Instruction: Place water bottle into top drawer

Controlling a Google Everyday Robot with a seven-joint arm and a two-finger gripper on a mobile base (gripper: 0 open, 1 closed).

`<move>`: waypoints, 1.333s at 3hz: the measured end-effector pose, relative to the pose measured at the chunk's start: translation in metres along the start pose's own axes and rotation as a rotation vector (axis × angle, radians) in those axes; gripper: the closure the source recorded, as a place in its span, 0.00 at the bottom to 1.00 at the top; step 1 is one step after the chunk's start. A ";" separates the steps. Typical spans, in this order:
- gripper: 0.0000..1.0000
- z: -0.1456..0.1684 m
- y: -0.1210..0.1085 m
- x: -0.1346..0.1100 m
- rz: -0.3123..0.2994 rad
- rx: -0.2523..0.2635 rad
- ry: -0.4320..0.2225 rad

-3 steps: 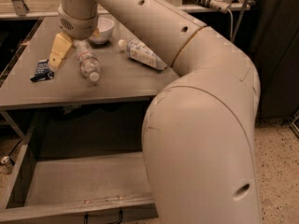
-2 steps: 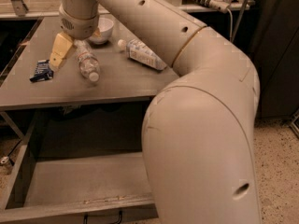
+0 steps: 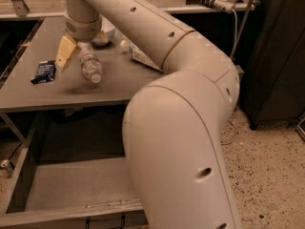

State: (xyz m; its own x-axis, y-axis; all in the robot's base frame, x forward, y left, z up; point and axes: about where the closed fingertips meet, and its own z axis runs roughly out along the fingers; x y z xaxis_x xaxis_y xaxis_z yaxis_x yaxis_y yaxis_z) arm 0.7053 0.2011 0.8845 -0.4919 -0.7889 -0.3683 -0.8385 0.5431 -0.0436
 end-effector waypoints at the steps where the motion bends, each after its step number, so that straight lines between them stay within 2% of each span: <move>1: 0.00 0.013 -0.008 -0.001 0.017 0.009 0.024; 3: 0.00 0.048 -0.008 0.016 0.025 -0.026 0.074; 4: 0.19 0.048 -0.008 0.016 0.025 -0.026 0.074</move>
Offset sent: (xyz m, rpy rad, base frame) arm 0.0075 -0.0075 -0.0543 -0.0591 0.1053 -0.0219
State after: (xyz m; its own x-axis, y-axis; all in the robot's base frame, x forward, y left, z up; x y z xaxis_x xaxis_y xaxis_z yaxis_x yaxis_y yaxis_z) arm 0.7153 0.1983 0.8348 -0.5281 -0.7948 -0.2990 -0.8310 0.5561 -0.0105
